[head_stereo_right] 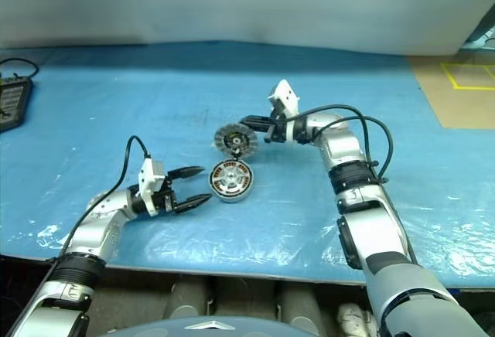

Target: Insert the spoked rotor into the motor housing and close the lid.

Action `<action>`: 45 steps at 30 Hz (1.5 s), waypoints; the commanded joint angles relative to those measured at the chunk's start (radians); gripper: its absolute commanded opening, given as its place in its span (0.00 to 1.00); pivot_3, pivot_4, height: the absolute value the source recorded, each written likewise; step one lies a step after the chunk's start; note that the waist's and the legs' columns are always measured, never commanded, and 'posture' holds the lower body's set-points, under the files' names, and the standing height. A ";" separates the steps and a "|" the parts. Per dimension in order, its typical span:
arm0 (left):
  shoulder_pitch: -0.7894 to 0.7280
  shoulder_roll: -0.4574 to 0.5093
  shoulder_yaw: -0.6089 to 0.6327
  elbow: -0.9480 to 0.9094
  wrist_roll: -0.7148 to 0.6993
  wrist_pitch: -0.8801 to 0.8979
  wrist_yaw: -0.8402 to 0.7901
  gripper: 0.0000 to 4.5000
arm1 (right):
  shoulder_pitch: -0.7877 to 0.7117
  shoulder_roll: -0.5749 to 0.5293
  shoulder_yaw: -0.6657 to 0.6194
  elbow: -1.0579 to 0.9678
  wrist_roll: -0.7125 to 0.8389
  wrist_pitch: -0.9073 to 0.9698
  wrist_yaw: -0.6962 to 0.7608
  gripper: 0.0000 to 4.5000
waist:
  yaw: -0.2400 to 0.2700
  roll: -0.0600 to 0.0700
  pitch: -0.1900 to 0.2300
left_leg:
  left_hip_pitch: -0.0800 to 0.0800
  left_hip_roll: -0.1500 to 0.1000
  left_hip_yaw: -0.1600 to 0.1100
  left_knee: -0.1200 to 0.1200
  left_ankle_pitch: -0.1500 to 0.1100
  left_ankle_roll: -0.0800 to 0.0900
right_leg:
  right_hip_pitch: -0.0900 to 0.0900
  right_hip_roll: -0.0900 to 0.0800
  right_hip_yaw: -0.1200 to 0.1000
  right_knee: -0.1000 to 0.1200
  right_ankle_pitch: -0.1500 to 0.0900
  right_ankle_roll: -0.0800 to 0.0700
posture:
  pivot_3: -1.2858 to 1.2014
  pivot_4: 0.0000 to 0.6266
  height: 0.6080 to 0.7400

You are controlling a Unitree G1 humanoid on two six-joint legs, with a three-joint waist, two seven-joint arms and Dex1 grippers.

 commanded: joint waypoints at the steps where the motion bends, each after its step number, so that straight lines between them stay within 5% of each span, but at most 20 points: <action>1: 0.002 0.021 0.030 -0.024 -0.009 -0.010 0.001 0.90 | 0.043 -0.008 0.020 -0.140 0.040 0.061 0.038 0.00 | 0.000 0.000 0.000 | 0.000 0.000 0.000 0.000 0.000 0.000 | 0.000 0.000 0.000 0.000 0.000 0.000 | 0.52 0.24 1.00; 15: -0.012 0.027 0.029 -0.009 -0.006 -0.014 -0.006 0.90 | 0.238 -0.038 0.127 -0.450 0.095 0.242 0.065 0.00 | 0.001 0.000 0.000 | 0.001 0.000 0.000 0.000 0.000 -0.006 | 0.000 0.000 0.000 0.000 0.000 0.000 | 0.52 0.24 1.00; 45: 0.005 0.021 0.023 -0.030 -0.007 -0.006 0.000 0.90 | 0.305 -0.066 0.254 -0.303 -0.037 0.095 0.056 0.00 | 0.001 0.000 0.000 | 0.007 0.000 0.000 0.001 0.000 -0.007 | 0.007 0.000 0.001 0.000 0.000 0.000 | 0.52 0.24 1.00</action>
